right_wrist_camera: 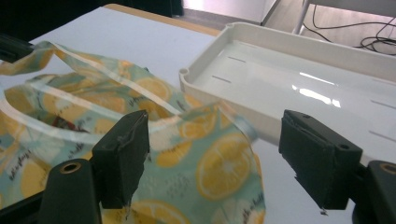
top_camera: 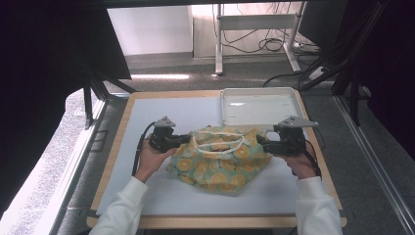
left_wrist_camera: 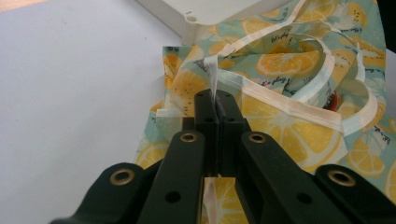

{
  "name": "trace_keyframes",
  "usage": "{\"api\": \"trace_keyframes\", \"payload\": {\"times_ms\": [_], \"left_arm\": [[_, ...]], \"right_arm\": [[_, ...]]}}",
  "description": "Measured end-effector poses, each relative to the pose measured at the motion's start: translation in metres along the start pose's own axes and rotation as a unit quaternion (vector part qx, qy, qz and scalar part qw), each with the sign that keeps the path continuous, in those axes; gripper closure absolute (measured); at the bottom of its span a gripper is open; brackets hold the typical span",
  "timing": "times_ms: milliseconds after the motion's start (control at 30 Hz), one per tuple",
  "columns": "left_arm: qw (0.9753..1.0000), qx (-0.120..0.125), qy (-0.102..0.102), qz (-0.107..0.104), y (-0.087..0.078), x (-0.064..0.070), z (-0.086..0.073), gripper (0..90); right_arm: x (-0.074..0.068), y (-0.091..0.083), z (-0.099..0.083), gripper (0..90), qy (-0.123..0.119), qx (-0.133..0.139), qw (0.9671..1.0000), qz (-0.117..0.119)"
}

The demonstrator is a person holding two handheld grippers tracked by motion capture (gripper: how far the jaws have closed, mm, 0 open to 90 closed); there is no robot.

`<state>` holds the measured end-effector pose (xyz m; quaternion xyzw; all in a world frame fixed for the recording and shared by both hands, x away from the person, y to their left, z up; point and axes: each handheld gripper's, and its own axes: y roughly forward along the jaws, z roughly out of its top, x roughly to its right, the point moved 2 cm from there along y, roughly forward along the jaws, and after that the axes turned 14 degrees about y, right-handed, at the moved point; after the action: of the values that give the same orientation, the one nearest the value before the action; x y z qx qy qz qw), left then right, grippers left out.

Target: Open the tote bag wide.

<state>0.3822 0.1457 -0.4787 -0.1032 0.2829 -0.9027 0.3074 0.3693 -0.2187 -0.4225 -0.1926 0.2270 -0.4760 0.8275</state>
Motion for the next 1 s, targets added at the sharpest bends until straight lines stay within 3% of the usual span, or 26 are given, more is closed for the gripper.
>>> {"api": "trace_keyframes", "payload": {"times_ms": [467,1000], "left_arm": [[0.9999,0.007,0.003,-0.008,-0.001,0.003,0.005,89.8],[0.9999,0.01,0.002,-0.008,-0.004,0.002,0.003,89.9]], "right_arm": [[-0.024,0.032,0.034,22.1,-0.035,-0.037,0.9985,0.018],[-0.036,0.069,0.042,21.6,-0.059,-0.079,0.9947,0.027]]}}
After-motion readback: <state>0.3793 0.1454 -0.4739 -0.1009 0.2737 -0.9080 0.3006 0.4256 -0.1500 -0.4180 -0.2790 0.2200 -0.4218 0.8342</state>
